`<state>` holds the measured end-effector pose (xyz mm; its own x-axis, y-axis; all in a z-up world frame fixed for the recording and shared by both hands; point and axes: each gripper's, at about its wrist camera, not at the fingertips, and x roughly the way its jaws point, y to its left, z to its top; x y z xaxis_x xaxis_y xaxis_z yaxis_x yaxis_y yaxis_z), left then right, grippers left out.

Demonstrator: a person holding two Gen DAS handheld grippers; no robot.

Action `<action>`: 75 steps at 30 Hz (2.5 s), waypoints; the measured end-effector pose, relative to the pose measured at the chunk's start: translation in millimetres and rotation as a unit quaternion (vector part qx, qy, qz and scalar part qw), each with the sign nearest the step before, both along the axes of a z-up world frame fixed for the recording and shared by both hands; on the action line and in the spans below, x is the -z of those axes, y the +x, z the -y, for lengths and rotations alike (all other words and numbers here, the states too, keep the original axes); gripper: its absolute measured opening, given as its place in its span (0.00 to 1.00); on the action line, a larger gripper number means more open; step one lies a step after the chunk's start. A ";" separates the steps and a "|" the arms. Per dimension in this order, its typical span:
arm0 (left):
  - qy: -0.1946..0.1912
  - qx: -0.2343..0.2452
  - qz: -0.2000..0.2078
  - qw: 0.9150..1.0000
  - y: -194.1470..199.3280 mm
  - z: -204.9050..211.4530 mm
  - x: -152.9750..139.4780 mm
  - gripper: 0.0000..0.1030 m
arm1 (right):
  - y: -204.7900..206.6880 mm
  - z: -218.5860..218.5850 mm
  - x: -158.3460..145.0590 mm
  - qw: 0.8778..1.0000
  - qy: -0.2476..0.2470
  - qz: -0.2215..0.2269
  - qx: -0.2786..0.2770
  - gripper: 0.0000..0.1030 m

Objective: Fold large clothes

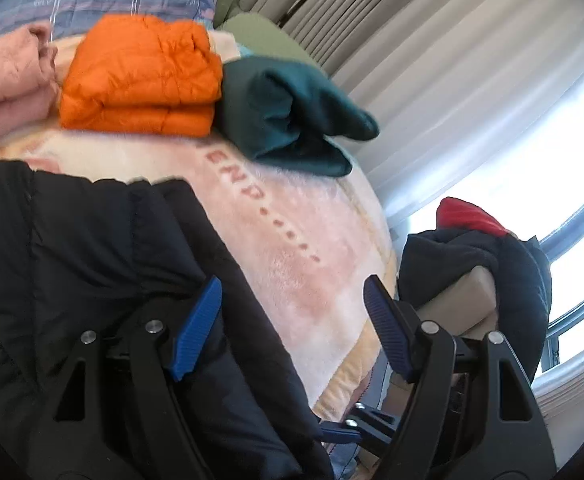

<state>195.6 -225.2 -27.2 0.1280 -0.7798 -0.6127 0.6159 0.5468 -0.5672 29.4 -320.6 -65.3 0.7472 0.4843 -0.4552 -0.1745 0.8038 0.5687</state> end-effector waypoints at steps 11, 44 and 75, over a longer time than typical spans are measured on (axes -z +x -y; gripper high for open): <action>0.082 -0.086 0.150 0.982 -16.0 -98.4 -19.3 0.74 | -25.9 44.9 37.9 0.998 0.015 -0.056 0.036 0.31; 0.132 -0.030 0.240 0.961 -66.0 -72.8 34.8 0.81 | 154.0 59.0 -8.7 0.996 -0.064 -0.050 0.029 0.09; 0.104 0.032 0.218 0.970 -71.1 -36.5 48.9 0.82 | 14.0 26.2 22.4 0.993 -0.114 -0.013 -0.041 0.10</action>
<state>124.5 -188.6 -76.2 0.3657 -0.6598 -0.6564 0.8088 0.5742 -0.1266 43.4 -346.8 -87.7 0.6963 0.4252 -0.5783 -0.2329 0.8959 0.3783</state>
